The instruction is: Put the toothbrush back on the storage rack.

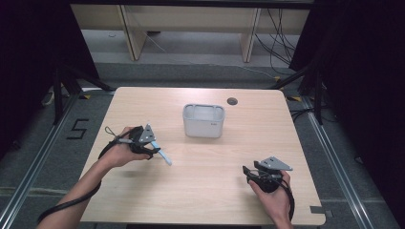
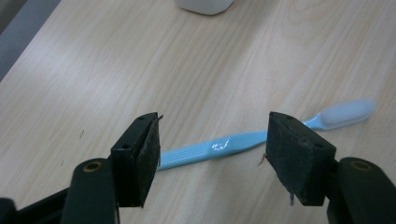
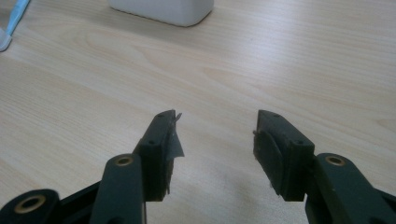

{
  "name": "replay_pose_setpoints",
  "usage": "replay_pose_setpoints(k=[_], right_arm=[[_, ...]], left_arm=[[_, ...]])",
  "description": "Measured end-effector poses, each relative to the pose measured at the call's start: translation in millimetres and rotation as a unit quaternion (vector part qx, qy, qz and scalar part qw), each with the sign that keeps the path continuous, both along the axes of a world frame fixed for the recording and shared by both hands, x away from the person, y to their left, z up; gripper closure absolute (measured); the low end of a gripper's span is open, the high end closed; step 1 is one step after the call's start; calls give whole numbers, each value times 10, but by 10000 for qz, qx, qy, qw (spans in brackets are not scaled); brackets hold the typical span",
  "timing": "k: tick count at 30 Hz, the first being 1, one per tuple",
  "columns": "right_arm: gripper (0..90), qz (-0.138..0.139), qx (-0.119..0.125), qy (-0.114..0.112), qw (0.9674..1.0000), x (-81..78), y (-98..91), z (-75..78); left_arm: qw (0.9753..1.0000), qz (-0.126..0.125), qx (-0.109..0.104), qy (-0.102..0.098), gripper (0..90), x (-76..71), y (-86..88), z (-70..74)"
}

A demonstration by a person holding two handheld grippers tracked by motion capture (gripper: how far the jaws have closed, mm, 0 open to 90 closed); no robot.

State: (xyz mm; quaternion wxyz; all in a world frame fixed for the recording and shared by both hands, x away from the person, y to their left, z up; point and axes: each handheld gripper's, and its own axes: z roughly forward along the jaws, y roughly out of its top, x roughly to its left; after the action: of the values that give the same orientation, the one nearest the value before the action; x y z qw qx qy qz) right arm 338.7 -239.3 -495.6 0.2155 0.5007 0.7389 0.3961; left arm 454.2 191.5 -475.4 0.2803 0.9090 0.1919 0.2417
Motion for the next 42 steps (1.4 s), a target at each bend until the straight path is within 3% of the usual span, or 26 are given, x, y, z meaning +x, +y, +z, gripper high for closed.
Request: replay_pose_setpoints(k=[5, 6, 8, 10, 11, 13, 16, 18, 19, 20, 22, 23, 25, 26, 27, 28, 29, 30, 32, 35, 36, 37, 39, 40, 41, 42], right_arm=[[496, 26, -88, -106, 9999, 15, -22, -4], [496, 25, -86, -105, 9999, 16, -25, -5], [496, 33, -59, -36, 10000, 14, -26, -3], [497, 8, 3, -5, 10000, 15, -29, -2], [498, 77, -150, -108, 9998, 25, -55, 4], [498, 41, -79, -115, 9999, 26, -56, -2], [498, 70, -101, -133, 9998, 33, -64, -4], [498, 54, -100, -116, 9999, 33, -64, -7], [498, 64, -154, -81, 9998, 31, -73, 0], [499, 58, -139, -78, 9999, 31, -71, -2], [498, 60, -137, -72, 9999, 29, -70, -2], [498, -3, 38, 63, 10000, 13, -44, -4], [498, 18, 123, 9, 9999, 21, -38, -21], [498, 33, 75, -20, 10000, 24, -47, -20], [498, 12, 1, 39, 10000, 14, -57, -6], [498, 13, 138, 9, 9999, 21, -44, -23], [498, 56, -17, 17, 10000, 20, -69, -8], [498, 56, -17, 17, 10000, 20, -69, -8], [498, 22, -47, -49, 10000, 37, -70, -31], [499, 30, -89, -48, 9999, 23, -91, -7], [498, 28, -38, -57, 10000, 24, -86, -14], [498, -50, 141, 122, 9998, 4, -58, -13], [498, -47, 33, 83, 9999, 22, -64, -30], [498, 53, -25, 44, 10000, 35, -86, -33], [498, 43, 81, 43, 9999, 24, -82, -33], [499, 70, -43, 41, 10000, 33, -89, -30]], left_arm=[[9998, -101, 108, 147, 355, 100, -26, -38], [9992, -181, 225, 264, 355, 152, -25, -35], [9990, -207, 271, 295, 357, 169, -27, -33], [9974, -338, 485, 414, 361, 209, -18, -2], [9958, -417, 627, 521, 363, 249, -19, 33], [9943, -480, 758, 575, 366, 278, -21, 70], [9900, -620, 1023, 753, 365, 312, -44, 117], [9866, -745, 1223, 777, 363, 331, -58, 134], [9866, -745, 1223, 777, 362, 331, -58, 134], [9839, -865, 1342, 807, 360, 353, -78, 133], [9828, -926, 1378, 810, 359, 364, -84, 126], [9809, -994, 1460, 820, 350, 375, -87, 120], [9778, -1097, 1609, 777, 346, 398, -93, 103], [9744, -1200, 1743, 760, 346, 425, -99, 91], [9730, -1247, 1782, 778, 346, 438, -102, 89], [9730, -1247, 1782, 778, 346, 438, -102, 89], [9711, -1318, 1837, 768, 346, 465, -111, 93], [9711, -1318, 1837, 768, 347, 465, -111, 93], [9681, -1427, 1916, 754, 349, 502, -136, 110], [9671, -1477, 1922, 779, 357, 522, -154, 115], [9653, -1535, 1942, 837, 361, 542, -173, 110], [9643, -1556, 1960, 871, 363, 547, -178, 105], [9645, -1543, 1920, 947, 370, 554, -183, 85], [9631, -1593, 1941, 972, 376, 565, -186, 72], [9623, -1585, 1958, 1026, 378, 564, -185, 62], [9608, -1619, 2002, 1032, 380, 570, -186, 49]])
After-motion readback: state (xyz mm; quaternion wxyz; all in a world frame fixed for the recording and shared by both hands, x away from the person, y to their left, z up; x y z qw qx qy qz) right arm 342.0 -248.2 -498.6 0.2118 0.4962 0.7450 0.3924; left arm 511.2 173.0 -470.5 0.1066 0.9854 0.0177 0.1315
